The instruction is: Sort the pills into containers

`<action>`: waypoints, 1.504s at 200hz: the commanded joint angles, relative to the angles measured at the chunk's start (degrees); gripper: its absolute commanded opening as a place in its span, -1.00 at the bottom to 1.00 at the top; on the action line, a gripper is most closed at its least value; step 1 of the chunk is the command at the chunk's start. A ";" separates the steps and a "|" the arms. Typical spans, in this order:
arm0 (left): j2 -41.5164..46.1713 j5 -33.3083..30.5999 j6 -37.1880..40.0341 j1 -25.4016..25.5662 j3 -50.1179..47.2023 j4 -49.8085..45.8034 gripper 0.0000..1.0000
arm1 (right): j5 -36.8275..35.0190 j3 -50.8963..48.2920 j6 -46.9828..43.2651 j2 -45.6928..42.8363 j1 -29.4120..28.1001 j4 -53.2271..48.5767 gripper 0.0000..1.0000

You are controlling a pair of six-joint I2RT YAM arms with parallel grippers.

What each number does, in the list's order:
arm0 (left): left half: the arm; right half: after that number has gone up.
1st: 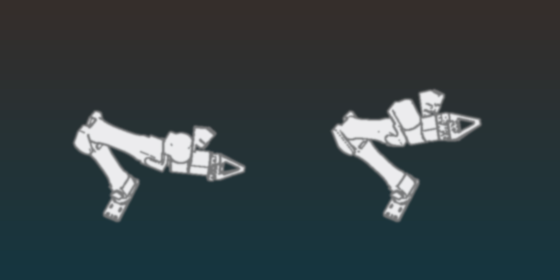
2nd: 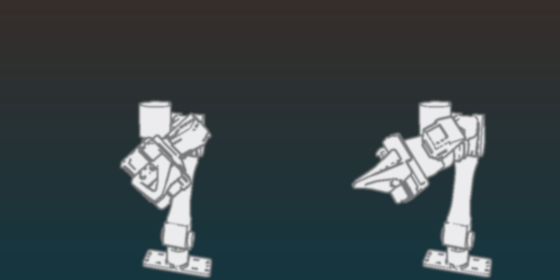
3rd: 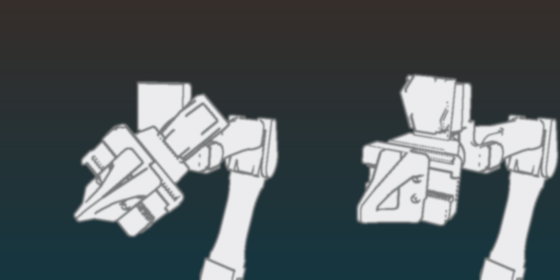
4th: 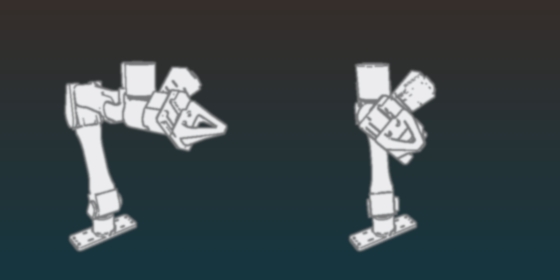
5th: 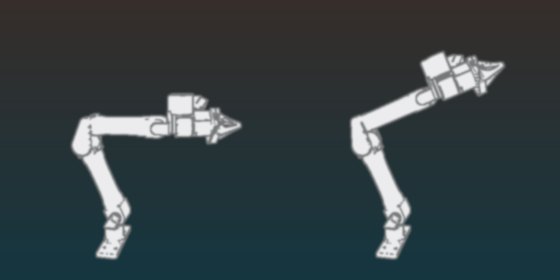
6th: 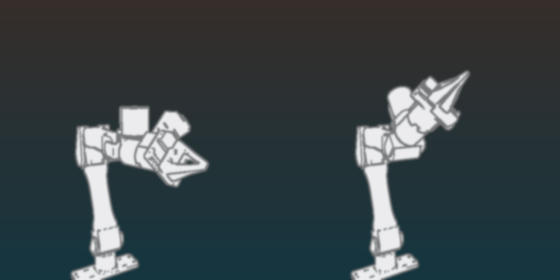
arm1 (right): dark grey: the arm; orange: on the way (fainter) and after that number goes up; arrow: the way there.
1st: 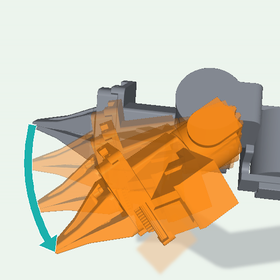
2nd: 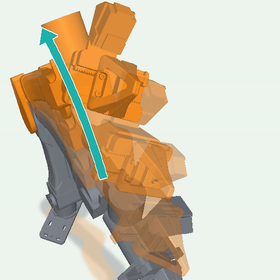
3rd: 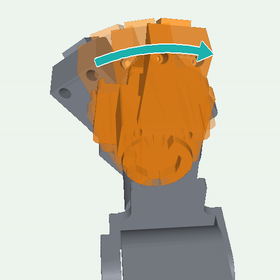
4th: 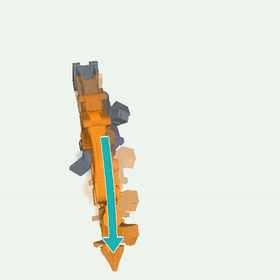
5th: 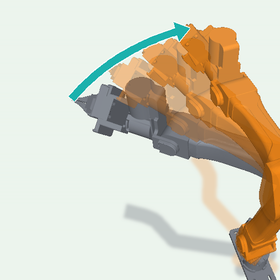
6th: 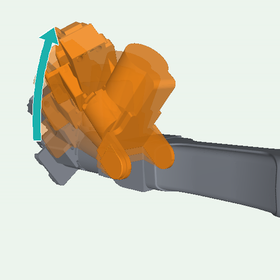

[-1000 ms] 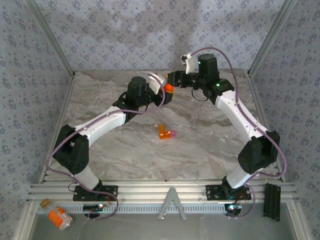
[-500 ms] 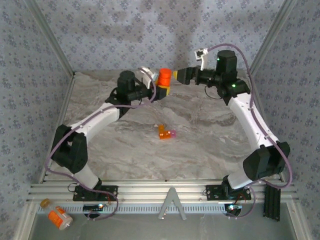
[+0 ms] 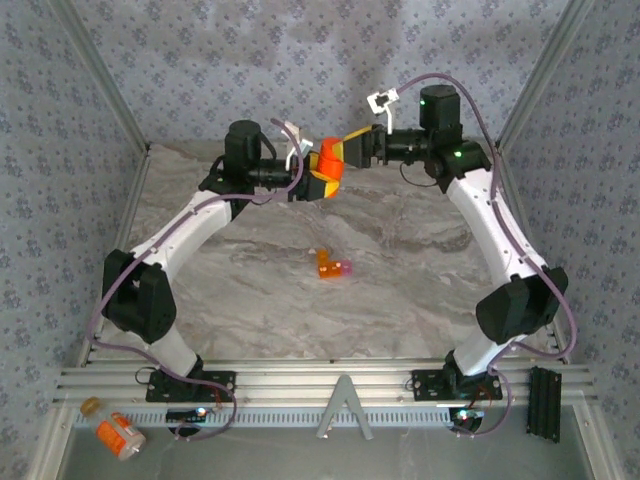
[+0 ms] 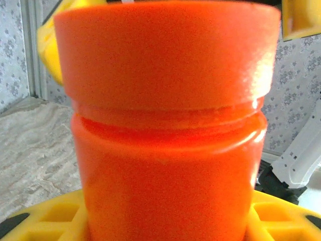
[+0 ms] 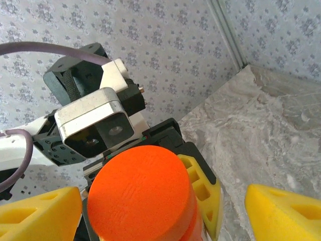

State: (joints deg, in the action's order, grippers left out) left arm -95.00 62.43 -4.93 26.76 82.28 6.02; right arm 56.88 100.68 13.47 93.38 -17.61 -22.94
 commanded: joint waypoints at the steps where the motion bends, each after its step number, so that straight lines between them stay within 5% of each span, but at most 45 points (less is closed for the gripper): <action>1: -0.46 2.90 1.58 0.17 1.39 -0.50 -1.00 | 1.62 2.34 -1.26 0.61 -0.78 -1.63 0.68; 30: -0.56 2.92 1.67 0.30 1.39 -0.69 -1.00 | 1.39 2.38 -1.46 1.25 -1.45 -1.95 0.54; 68: -0.62 2.16 1.65 0.39 1.51 -0.67 -1.00 | 0.33 1.56 -1.09 1.03 -1.79 -1.69 -0.04; 94: 0.09 -2.64 1.48 1.01 0.55 0.81 -1.00 | -4.00 -1.02 -0.10 -0.23 -2.79 -0.14 -0.14; 150: 2.86 -28.44 2.64 7.51 -4.09 8.72 -1.00 | -26.73 -11.79 3.43 -3.64 -8.98 6.75 -0.21; 192: 1.89 -39.24 0.93 12.16 -5.92 15.85 -1.00 | -30.92 -16.45 7.35 -3.34 -9.92 14.40 -0.16; 207: 1.10 -39.43 0.07 12.18 -5.67 16.23 -1.00 | -28.96 -15.63 7.44 -3.26 -8.54 14.06 -0.05; 251: 0.78 -33.41 -2.12 7.73 -4.74 14.29 -1.00 | -15.15 -15.55 5.83 -8.46 -0.29 13.57 0.72; 301: 0.62 -12.09 -2.67 2.27 -2.52 11.21 -1.00 | -0.94 -9.85 -0.03 -9.18 3.73 4.31 0.78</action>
State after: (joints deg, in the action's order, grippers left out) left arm -95.04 35.66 -7.42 31.22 75.81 16.16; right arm 46.74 86.32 17.41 84.82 -13.89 -12.93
